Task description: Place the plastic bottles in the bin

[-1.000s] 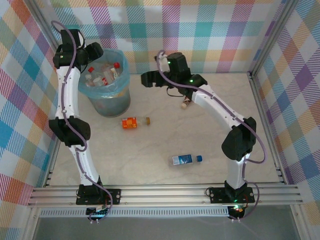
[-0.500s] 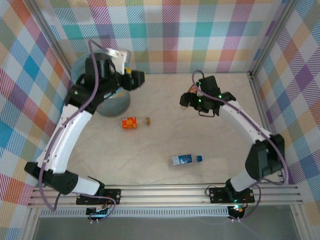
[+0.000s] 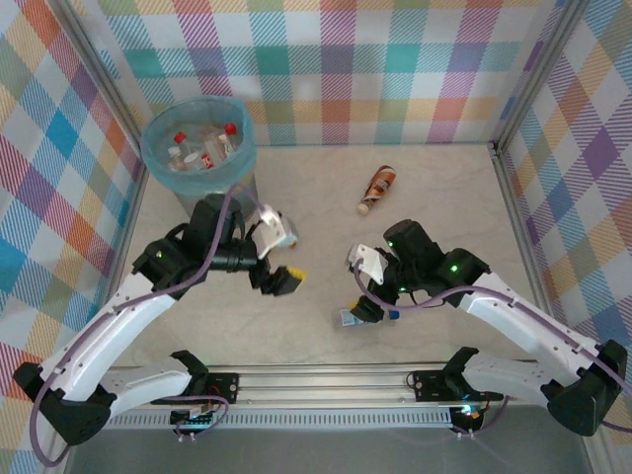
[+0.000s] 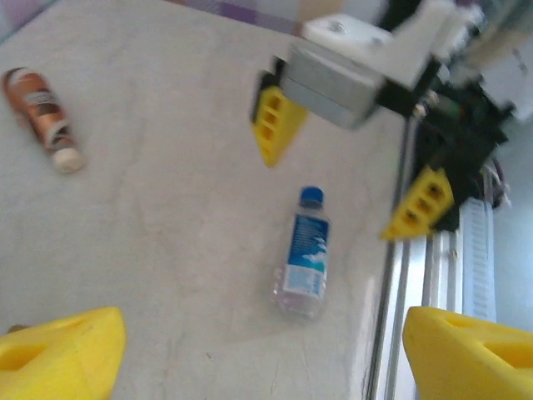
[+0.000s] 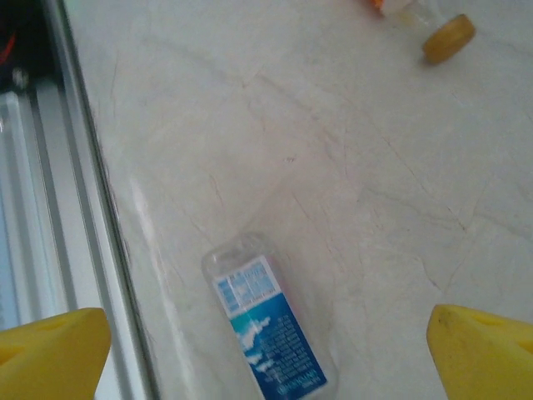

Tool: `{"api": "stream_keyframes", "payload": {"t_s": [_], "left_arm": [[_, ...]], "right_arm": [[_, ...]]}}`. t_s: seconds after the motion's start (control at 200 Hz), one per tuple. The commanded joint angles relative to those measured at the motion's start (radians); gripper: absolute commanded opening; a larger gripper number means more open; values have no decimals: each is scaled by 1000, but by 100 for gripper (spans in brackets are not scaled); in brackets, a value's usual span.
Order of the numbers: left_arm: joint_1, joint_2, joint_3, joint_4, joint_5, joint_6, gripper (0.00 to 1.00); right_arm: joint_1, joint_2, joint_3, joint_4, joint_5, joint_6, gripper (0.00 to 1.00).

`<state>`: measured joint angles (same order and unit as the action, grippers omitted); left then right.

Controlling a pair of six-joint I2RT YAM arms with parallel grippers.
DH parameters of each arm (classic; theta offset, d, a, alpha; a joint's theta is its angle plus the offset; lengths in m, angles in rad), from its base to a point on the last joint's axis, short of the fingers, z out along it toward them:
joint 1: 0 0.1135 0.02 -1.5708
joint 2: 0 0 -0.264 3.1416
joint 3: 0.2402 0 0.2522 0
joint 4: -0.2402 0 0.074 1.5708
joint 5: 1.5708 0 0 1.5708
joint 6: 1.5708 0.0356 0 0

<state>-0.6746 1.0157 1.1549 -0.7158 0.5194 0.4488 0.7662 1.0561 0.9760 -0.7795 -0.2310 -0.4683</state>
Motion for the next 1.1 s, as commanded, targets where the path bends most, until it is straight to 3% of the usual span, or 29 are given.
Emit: {"api": "stream_keyframes", "payload": {"t_s": [0.0, 0.165, 0.44, 0.825, 1.095], "left_arm": [[-37, -99, -110, -19, 54, 212, 90], [-49, -229, -234, 18, -8, 290, 91], [-50, -257, -256, -32, -78, 322, 91], [-52, -264, -242, -33, -91, 323, 89], [-51, -342, -240, 65, -130, 266, 87]], "right_arm": [[-2, 50, -26, -117, -47, -334, 98], [-2, 179, -82, -152, 69, -467, 100], [0, 313, -160, 75, 152, -451, 96], [8, 421, -161, 138, 154, -418, 76], [10, 369, -129, 72, 131, -404, 60]]}}
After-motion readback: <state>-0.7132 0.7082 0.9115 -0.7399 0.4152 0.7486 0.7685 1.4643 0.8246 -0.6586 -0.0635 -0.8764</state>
